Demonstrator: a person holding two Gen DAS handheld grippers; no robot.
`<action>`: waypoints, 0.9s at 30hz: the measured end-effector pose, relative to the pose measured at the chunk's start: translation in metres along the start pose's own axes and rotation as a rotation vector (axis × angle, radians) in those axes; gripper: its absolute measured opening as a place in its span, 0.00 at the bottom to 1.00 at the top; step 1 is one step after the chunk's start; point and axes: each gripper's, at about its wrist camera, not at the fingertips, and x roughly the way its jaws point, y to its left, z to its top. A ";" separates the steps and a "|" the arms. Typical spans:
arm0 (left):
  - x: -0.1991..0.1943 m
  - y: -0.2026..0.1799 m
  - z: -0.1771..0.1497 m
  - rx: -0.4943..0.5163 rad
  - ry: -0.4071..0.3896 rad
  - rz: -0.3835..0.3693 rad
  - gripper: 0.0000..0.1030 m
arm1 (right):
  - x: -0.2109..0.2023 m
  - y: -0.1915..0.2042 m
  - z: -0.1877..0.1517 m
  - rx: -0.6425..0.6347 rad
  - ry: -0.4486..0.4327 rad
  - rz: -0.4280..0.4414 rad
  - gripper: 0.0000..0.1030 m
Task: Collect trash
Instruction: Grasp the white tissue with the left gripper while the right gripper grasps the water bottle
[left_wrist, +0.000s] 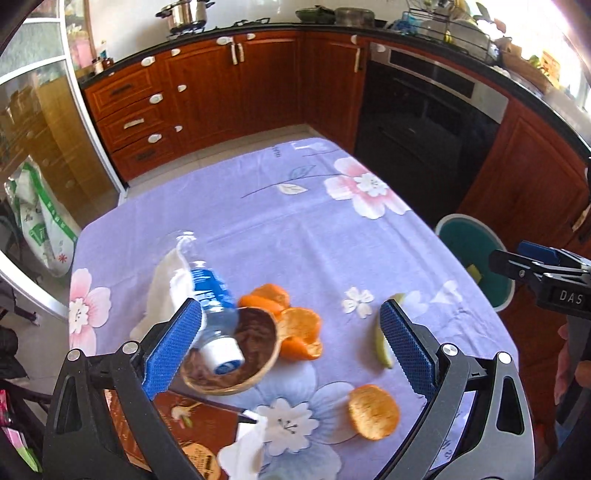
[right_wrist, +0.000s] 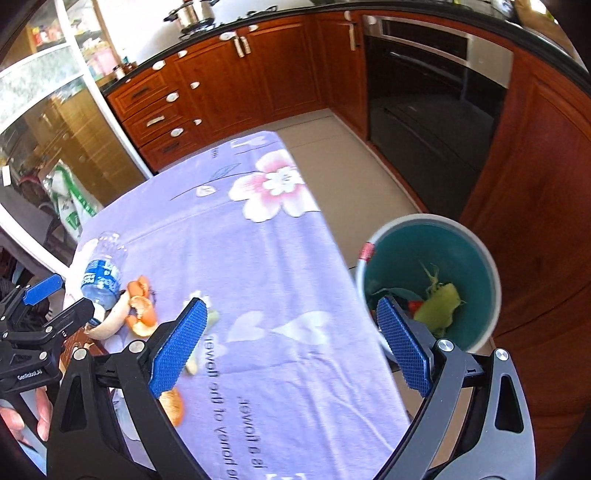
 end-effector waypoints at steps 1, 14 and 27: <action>0.002 0.012 -0.003 -0.016 0.007 0.010 0.94 | 0.003 0.009 0.001 -0.011 0.005 0.007 0.87; 0.028 0.099 -0.025 -0.158 0.061 -0.061 0.94 | 0.055 0.111 0.014 -0.140 0.098 0.066 0.87; 0.046 0.120 -0.031 -0.150 0.080 -0.212 0.07 | 0.084 0.165 0.030 -0.186 0.152 0.075 0.87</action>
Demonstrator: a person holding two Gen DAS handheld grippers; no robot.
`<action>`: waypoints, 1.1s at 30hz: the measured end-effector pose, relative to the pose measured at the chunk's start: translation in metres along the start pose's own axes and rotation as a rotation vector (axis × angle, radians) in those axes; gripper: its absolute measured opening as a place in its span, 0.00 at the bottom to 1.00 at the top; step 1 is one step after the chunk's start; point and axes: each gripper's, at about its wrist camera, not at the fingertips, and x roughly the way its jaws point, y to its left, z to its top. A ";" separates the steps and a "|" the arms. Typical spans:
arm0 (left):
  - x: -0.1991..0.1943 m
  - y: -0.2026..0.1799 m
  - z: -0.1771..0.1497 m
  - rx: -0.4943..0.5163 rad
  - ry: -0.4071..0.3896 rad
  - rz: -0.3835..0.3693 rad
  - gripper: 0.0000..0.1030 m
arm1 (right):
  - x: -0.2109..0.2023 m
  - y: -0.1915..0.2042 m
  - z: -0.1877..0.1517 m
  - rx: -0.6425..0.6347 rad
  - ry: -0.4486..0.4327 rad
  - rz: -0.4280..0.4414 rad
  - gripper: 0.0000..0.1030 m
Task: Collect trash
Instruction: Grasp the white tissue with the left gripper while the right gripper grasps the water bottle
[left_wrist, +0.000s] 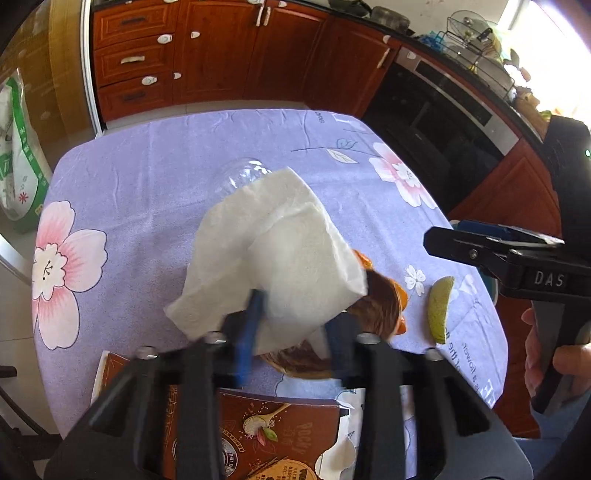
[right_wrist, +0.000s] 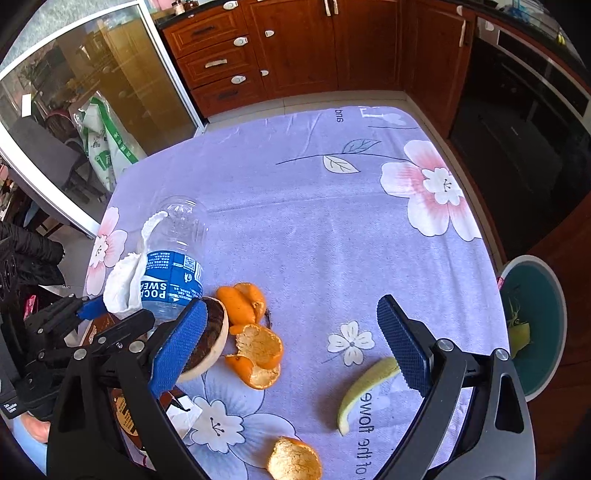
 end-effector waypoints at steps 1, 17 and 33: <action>-0.002 0.001 -0.002 0.008 -0.008 0.014 0.05 | 0.002 0.004 0.002 -0.007 0.004 0.000 0.87; -0.034 0.070 -0.016 -0.144 -0.075 0.013 0.04 | 0.065 0.108 0.037 -0.135 0.115 0.146 0.87; -0.024 0.145 -0.024 -0.300 -0.045 0.046 0.04 | 0.120 0.183 0.031 -0.223 0.188 0.255 0.64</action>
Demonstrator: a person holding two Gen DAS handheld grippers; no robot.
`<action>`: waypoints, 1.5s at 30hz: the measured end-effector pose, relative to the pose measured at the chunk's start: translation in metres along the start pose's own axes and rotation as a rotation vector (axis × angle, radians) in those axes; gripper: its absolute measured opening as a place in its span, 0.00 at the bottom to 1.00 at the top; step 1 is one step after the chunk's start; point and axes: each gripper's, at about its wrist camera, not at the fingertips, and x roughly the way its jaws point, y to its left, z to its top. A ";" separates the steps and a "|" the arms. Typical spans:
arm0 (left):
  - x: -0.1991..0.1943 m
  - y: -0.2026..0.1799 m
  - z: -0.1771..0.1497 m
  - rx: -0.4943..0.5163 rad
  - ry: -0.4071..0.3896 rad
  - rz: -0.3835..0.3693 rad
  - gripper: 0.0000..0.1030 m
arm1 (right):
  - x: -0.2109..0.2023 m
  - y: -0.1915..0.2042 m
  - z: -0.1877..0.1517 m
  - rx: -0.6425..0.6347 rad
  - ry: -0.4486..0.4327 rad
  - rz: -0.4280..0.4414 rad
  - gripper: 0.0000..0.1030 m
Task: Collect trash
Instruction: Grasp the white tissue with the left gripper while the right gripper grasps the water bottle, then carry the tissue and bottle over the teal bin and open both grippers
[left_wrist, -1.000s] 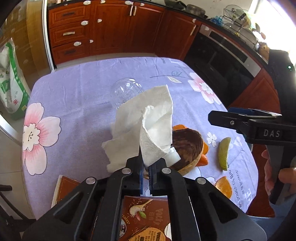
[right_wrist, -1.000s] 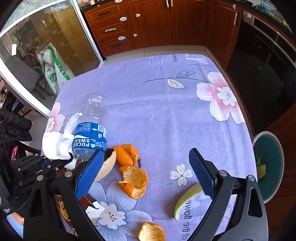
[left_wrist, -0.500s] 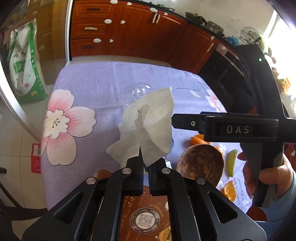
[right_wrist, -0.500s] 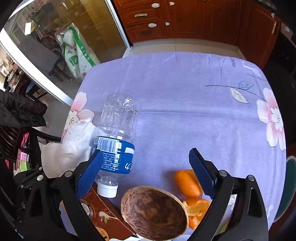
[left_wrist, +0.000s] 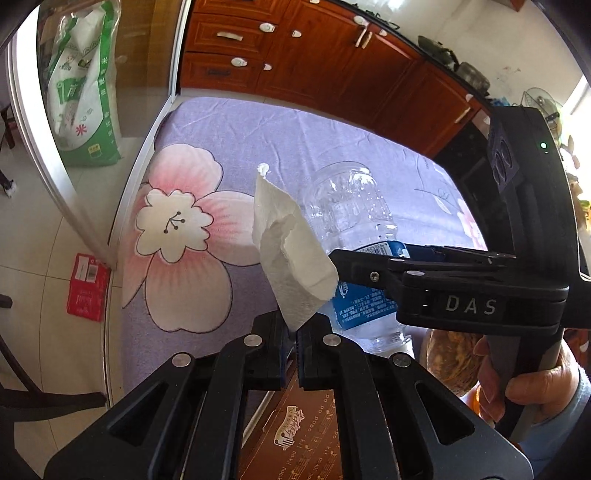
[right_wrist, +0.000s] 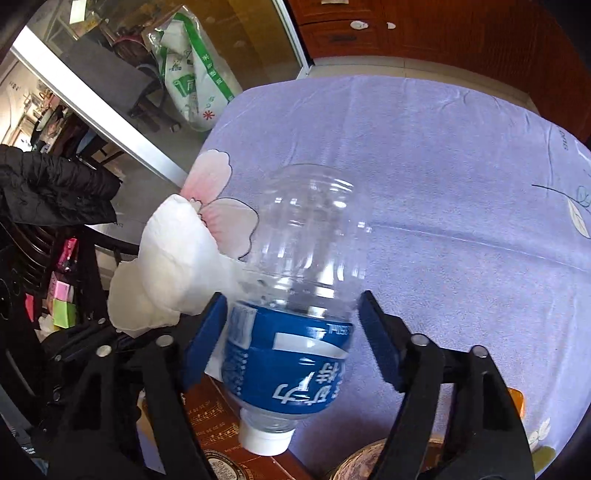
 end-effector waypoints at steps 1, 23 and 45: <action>0.001 0.000 0.000 -0.002 0.001 0.000 0.04 | -0.001 0.001 -0.001 -0.004 -0.007 -0.004 0.64; -0.090 -0.146 -0.010 0.243 -0.153 -0.055 0.04 | -0.191 -0.058 -0.060 0.095 -0.351 -0.028 0.63; -0.028 -0.412 -0.094 0.685 0.034 -0.226 0.04 | -0.333 -0.288 -0.270 0.520 -0.550 -0.245 0.63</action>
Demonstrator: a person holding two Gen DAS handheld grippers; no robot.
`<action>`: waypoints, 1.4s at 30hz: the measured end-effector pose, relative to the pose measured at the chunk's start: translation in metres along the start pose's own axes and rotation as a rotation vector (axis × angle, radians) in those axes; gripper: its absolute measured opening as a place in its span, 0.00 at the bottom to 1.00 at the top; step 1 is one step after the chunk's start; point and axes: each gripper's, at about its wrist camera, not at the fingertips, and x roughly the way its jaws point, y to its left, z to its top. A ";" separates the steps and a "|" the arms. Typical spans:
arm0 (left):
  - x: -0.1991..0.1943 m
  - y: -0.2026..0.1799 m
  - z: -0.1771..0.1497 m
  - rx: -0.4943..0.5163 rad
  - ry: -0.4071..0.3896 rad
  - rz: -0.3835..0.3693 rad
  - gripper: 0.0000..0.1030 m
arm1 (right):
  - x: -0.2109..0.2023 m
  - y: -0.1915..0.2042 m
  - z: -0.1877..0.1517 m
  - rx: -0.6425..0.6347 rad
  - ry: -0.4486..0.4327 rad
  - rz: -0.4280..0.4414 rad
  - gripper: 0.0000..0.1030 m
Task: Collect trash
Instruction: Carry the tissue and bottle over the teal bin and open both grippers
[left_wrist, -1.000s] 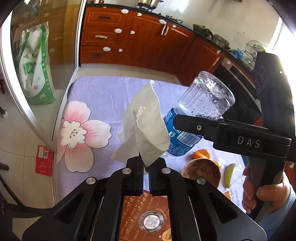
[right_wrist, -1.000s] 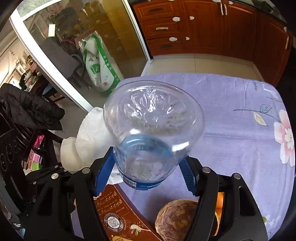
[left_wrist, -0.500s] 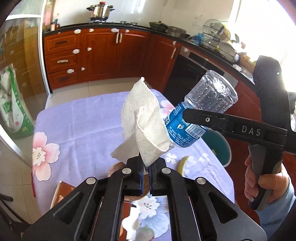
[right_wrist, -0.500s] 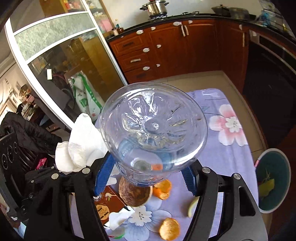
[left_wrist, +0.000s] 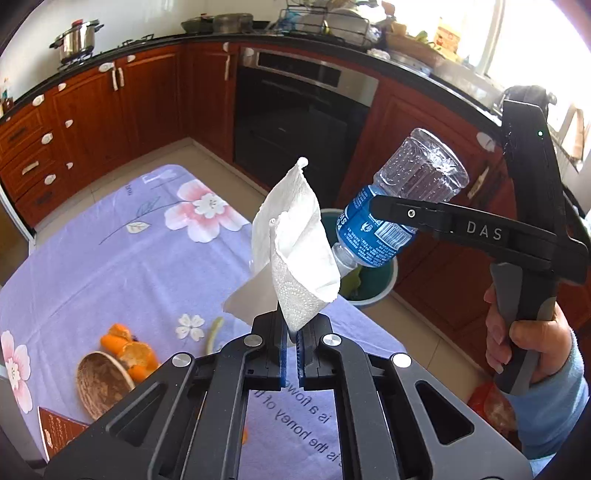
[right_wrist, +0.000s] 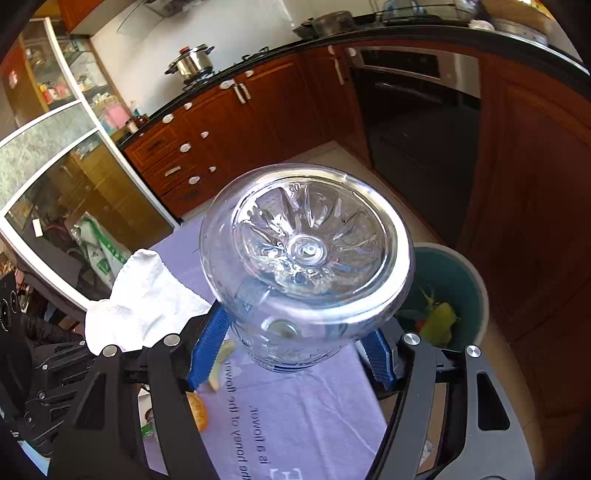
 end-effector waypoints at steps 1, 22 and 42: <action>0.008 -0.008 0.003 0.013 0.012 -0.004 0.04 | -0.001 -0.012 -0.001 0.017 -0.002 -0.007 0.63; 0.148 -0.095 0.068 0.143 0.156 -0.082 0.05 | 0.024 -0.153 -0.013 0.215 0.064 -0.139 0.63; 0.184 -0.069 0.064 0.087 0.211 0.030 0.69 | 0.075 -0.152 -0.006 0.184 0.166 -0.160 0.63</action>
